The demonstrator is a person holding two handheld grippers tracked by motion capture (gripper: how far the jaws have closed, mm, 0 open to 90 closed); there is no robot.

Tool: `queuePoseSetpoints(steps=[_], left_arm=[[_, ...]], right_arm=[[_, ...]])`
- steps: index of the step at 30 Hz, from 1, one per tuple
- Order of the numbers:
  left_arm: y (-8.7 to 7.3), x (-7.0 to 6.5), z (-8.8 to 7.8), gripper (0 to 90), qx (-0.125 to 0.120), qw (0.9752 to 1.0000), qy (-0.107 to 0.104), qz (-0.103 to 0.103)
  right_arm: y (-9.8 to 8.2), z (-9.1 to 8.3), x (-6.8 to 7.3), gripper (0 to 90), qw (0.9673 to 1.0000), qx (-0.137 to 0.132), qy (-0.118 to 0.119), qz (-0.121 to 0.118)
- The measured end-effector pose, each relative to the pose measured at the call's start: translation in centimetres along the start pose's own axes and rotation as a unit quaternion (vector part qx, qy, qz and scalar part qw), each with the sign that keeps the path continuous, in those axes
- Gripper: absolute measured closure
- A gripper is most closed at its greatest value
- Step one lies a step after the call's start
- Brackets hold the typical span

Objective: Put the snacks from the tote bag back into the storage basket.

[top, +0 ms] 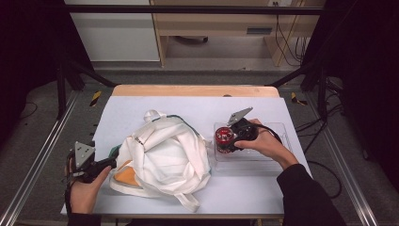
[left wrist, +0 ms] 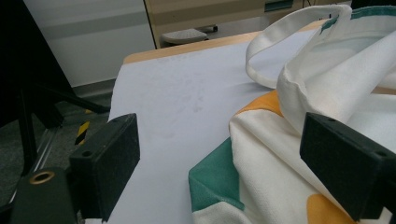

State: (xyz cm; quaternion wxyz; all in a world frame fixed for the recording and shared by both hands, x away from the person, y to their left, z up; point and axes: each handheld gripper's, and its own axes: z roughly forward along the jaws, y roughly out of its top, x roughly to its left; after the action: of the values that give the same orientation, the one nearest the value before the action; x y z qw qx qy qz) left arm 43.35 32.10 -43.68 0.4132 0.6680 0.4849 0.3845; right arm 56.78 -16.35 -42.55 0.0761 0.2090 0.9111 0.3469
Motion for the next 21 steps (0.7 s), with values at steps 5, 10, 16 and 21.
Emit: queuePoseSetpoints(steps=[5,10,16,21], left_arm=[[0.00,-0.01,0.01,12.2,0.000,1.0000,-0.001,0.000],[0.00,0.00,-0.01,12.2,0.000,1.0000,-0.001,0.000],[0.01,-0.05,0.03,12.2,0.001,1.0000,-0.002,0.001],[0.01,0.01,-0.01,12.3,0.002,1.0000,-0.001,0.001]], right_arm=[[-0.08,0.12,-0.08,24.9,1.0000,0.002,0.002,0.001],[-0.15,0.10,-0.09,24.9,1.0000,0.004,0.003,0.005],[-0.38,0.14,-0.19,24.9,0.9999,0.011,0.001,0.003],[-0.29,0.58,-0.10,24.9,0.9999,0.013,0.002,0.001]])
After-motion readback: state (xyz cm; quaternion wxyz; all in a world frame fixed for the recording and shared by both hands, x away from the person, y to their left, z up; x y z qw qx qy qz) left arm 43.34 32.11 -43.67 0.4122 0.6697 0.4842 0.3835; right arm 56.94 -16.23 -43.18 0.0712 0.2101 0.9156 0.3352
